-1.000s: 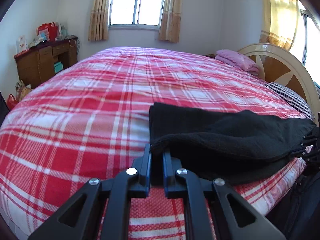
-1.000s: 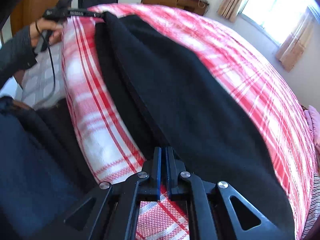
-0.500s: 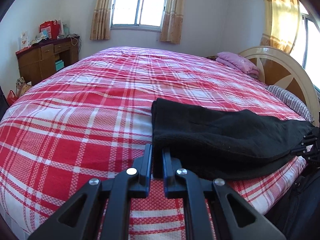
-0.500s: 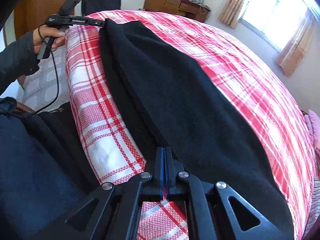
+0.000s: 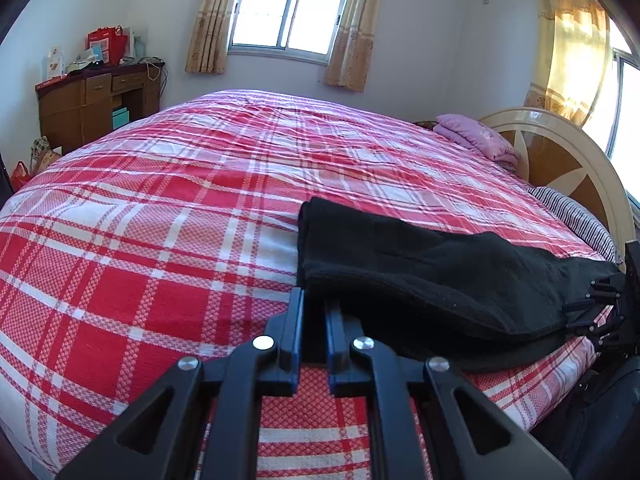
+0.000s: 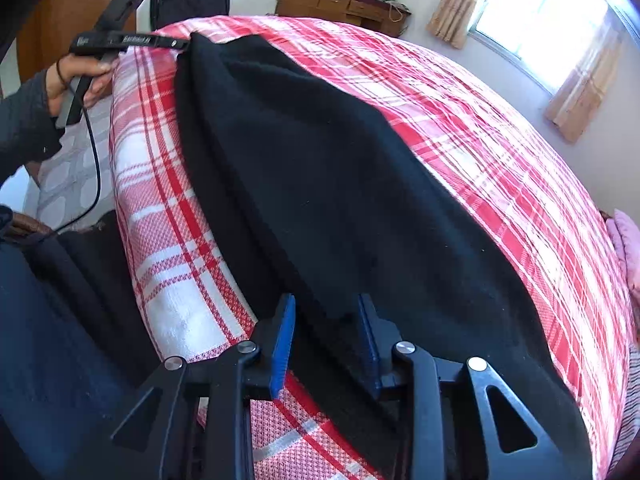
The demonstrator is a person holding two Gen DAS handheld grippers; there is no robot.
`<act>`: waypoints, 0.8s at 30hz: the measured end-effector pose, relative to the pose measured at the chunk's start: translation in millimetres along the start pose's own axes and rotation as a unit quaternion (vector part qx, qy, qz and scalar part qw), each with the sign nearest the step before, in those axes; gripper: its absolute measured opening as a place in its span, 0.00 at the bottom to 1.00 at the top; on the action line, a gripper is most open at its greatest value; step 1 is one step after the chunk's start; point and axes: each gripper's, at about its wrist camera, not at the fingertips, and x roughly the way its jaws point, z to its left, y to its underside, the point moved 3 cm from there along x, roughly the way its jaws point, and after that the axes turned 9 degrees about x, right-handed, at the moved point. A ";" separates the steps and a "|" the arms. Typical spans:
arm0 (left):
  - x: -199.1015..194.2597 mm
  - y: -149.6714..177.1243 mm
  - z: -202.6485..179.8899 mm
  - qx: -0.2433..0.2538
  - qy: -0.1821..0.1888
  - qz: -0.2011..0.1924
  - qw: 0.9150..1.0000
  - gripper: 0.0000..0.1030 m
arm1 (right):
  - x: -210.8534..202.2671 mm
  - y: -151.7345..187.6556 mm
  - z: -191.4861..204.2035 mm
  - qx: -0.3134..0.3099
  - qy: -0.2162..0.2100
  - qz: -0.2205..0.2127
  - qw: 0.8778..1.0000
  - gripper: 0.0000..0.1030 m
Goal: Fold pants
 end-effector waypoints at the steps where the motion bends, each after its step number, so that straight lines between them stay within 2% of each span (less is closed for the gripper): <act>1: 0.5 0.3 0.1 -0.002 0.001 0.000 1.000 0.10 | 2.2 1.3 2.1 -0.006 0.005 0.000 1.000 0.32; 2: 0.8 0.5 -0.2 -0.003 0.000 -0.001 1.000 0.10 | 2.9 2.4 3.1 -0.011 0.010 -0.005 1.000 0.31; 3: 0.8 0.6 -0.6 -0.003 -0.003 -0.002 1.000 0.09 | 3.0 2.2 2.9 -0.008 0.012 -0.008 1.000 0.26; 4: 0.4 0.6 -0.1 -0.004 -0.004 -0.004 1.000 0.07 | 2.8 1.2 1.9 0.002 0.007 -0.006 1.000 0.05; 5: -0.2 0.4 0.2 -0.004 -0.005 -0.006 1.000 0.06 | 0.7 -0.5 0.4 0.010 0.008 -0.009 1.000 0.03; 11: -12.0 -6.7 2.1 -0.001 -0.001 -0.029 1.000 0.05 | -32.8 -5.2 3.5 0.005 0.000 -0.040 0.999 0.03; 14: -10.0 -3.2 3.9 -0.001 0.004 -0.025 1.000 0.05 | -29.4 2.5 8.7 -0.008 -0.006 -0.026 1.000 0.03; 18: -0.4 9.7 7.0 -0.006 0.006 -0.009 1.000 0.05 | -3.3 11.6 9.1 -0.001 -0.017 0.005 1.000 0.03; 24: -5.2 12.5 13.6 -0.013 0.004 -0.012 1.000 0.05 | -9.1 8.3 12.0 0.003 -0.035 0.004 0.999 0.03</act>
